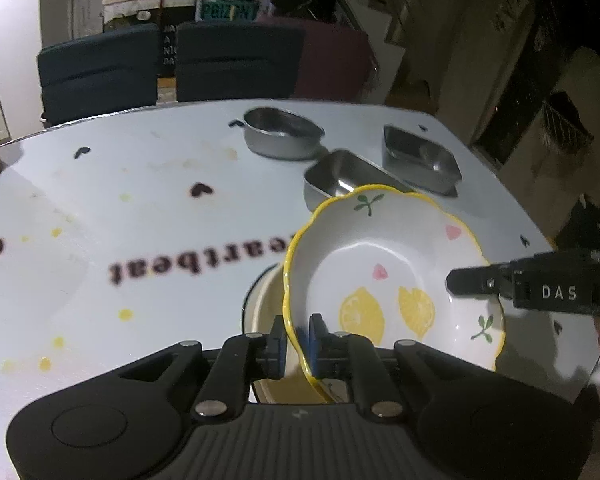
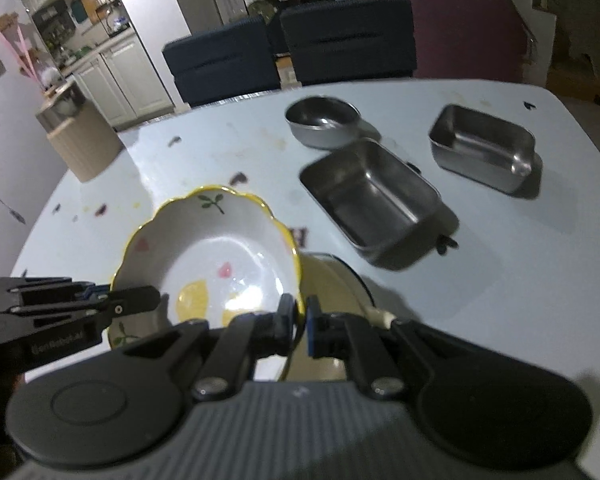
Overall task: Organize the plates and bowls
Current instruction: 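Lift the lemon bowl with both grippers and lower it into the cream bowl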
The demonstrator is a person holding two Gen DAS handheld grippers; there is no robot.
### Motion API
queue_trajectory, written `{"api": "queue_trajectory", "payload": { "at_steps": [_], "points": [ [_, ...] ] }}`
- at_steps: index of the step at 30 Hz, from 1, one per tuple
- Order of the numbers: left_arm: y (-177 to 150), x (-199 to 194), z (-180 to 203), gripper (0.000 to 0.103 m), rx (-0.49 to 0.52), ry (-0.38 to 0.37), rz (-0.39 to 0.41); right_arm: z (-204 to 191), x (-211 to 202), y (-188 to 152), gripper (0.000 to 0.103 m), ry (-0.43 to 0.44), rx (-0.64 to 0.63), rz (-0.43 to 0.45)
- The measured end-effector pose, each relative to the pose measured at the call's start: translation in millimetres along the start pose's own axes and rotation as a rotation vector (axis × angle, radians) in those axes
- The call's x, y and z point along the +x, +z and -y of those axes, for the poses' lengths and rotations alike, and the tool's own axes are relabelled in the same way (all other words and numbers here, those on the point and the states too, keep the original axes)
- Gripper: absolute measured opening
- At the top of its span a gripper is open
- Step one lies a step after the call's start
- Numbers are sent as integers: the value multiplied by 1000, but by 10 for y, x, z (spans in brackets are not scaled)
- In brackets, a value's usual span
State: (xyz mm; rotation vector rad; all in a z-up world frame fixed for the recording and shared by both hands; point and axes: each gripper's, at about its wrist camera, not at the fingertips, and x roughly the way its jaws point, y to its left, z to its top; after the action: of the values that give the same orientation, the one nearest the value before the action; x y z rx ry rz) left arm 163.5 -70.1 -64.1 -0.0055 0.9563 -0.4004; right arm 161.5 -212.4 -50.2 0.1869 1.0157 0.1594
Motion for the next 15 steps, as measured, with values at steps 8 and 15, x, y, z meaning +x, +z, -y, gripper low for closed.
{"api": "queue_trajectory", "payload": {
  "at_steps": [8, 15],
  "points": [
    [-74, 156, 48, 15, 37, 16, -65, 44, 143, -81, 8, -36, -31, -52],
    [-95, 173, 29, 15, 43, 21, -86, 33, 237, -88, 8, -41, -48, -80]
  ]
}}
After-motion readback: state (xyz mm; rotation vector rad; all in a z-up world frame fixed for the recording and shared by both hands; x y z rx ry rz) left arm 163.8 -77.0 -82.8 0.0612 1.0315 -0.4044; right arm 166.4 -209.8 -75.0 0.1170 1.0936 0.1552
